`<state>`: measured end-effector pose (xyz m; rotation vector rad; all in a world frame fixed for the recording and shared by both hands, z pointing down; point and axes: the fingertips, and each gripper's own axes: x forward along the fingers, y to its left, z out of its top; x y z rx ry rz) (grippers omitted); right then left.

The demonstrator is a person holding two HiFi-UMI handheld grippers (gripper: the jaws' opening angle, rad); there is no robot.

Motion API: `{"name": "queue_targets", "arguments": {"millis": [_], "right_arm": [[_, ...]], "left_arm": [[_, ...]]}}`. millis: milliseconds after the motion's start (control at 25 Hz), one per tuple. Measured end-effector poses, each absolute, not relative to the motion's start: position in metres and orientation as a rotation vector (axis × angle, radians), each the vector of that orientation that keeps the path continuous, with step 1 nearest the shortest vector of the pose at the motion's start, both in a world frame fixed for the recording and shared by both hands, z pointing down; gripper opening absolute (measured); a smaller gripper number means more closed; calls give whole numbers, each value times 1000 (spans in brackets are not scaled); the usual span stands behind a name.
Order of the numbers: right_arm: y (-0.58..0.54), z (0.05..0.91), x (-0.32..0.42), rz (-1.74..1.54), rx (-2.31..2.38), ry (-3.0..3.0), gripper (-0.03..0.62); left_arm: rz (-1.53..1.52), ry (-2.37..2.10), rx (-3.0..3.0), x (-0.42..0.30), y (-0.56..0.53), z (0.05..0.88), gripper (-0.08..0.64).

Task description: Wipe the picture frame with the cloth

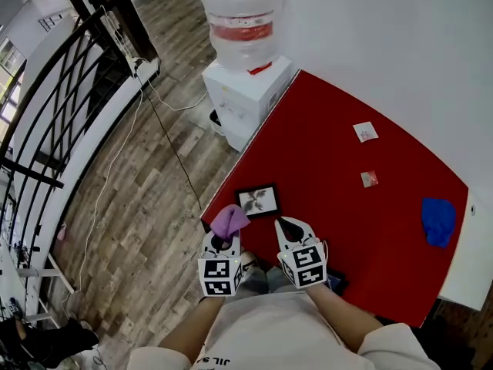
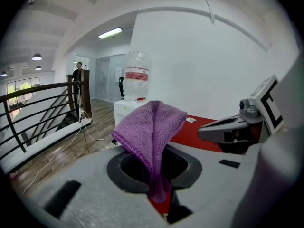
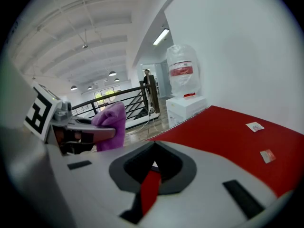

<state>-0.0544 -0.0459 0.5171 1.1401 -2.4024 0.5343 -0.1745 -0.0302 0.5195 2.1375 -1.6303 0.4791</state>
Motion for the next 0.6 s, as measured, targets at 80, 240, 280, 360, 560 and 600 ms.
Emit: {"name": "queue_targets", "arguments": {"millis": [80,240,280,360,560,600], "right_arm": [[-53,524,-55,541,1149,-2400,5],[-63,537,-56,553,1156,-2385,5],[-66,541,-55,555,1157,-2380,5],[-72,549,-56,558,1155,-2373,5],[-75,568,-56,568,1134,-2352,5],[-73,571,-56,575,1132,-2346,5]], "left_arm": [[483,-1616,2115,-177,-39,531,63],[471,-1605,2078,-176,-50,544,63],[479,-1598,2078,-175,-53,548,63],[546,-1573,2096,-173,-62,561,63],[1048,-1372,2244,-170,-98,620,63],[1171,-1324,2281,-170,-105,630,63]]}}
